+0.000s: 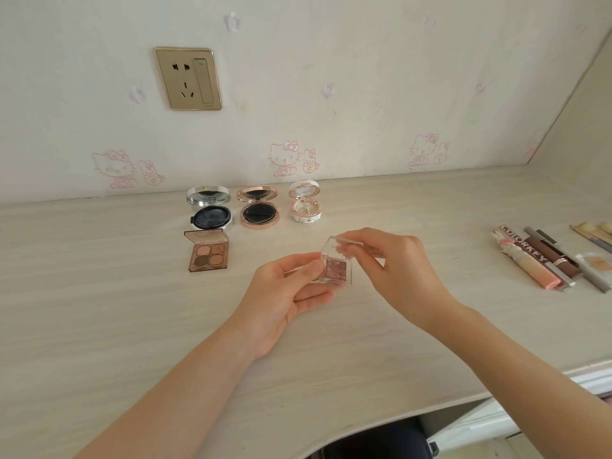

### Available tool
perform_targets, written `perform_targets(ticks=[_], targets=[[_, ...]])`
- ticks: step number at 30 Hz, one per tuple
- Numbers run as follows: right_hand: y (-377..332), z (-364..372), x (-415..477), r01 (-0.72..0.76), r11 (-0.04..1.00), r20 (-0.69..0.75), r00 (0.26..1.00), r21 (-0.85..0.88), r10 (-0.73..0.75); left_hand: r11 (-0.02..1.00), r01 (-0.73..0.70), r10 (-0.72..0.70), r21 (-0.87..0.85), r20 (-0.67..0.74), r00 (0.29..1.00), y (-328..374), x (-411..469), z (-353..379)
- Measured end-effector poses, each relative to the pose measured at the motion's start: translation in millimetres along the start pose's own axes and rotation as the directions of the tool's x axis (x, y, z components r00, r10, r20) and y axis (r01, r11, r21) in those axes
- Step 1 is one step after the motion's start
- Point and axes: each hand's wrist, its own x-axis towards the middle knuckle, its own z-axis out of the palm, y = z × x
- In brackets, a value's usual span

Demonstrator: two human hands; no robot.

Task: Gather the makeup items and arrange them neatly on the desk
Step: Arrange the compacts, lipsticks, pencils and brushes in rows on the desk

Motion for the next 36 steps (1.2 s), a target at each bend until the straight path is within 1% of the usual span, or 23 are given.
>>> perform_targets(ticks=[2,3,4,5,7,9,11,13,15,17,21,24,28,36], targets=[[6,-2,2,-0.034,0.999,0.016,0.999,-0.011,0.034,0.985,-0.08,0.086,0.154,-0.034,0.996,-1,-1,1],[9,-3,4,-0.055,0.998,0.026,0.998,-0.014,0.056,0.954,-0.13,0.146,0.269,-0.04,0.988,-2,-1,0],[12,-4,5,-0.076,0.997,0.038,0.996,-0.018,0.077,0.897,-0.177,0.21,0.405,-0.039,0.977,-3,0,-1],[14,-4,6,-0.095,0.995,0.051,0.994,-0.023,0.096,0.818,-0.212,0.269,0.535,-0.028,0.963,-4,1,-2],[19,-5,8,-0.126,0.992,0.08,0.989,-0.03,0.128,0.666,-0.253,0.344,0.702,0.012,0.939,-7,5,-3],[25,-5,9,-0.148,0.988,0.111,0.982,-0.042,0.152,0.553,-0.283,0.376,0.783,0.069,0.924,-11,10,-2],[31,-4,11,-0.153,0.987,0.134,0.978,-0.058,0.159,0.394,-0.296,0.398,0.87,0.129,0.908,-13,15,-1],[37,-4,12,-0.142,0.988,0.148,0.978,-0.069,0.15,0.253,-0.307,0.418,0.918,0.182,0.89,-15,19,0],[41,-4,13,-0.127,0.988,0.158,0.978,-0.083,0.139,0.143,-0.334,0.432,0.932,0.245,0.868,-17,24,0],[45,-3,15,-0.119,0.989,0.164,0.978,-0.086,0.132,0.065,-0.36,0.432,0.931,0.299,0.851,-20,28,2],[51,-2,19,-0.099,0.991,0.154,0.982,-0.092,0.112,-0.028,-0.407,0.483,0.913,0.369,0.794,-23,35,5],[55,-2,21,-0.078,0.993,0.147,0.985,-0.094,0.091,-0.067,-0.417,0.496,0.906,0.393,0.774,-24,39,8],[57,-2,20,-0.096,0.993,0.132,0.986,-0.066,0.104,-0.086,-0.411,0.517,0.907,0.394,0.76,-26,44,9],[65,-6,21,-0.185,0.982,0.1,0.977,-0.029,0.187,-0.09,-0.411,0.504,0.907,0.398,0.767,-26,50,11]])
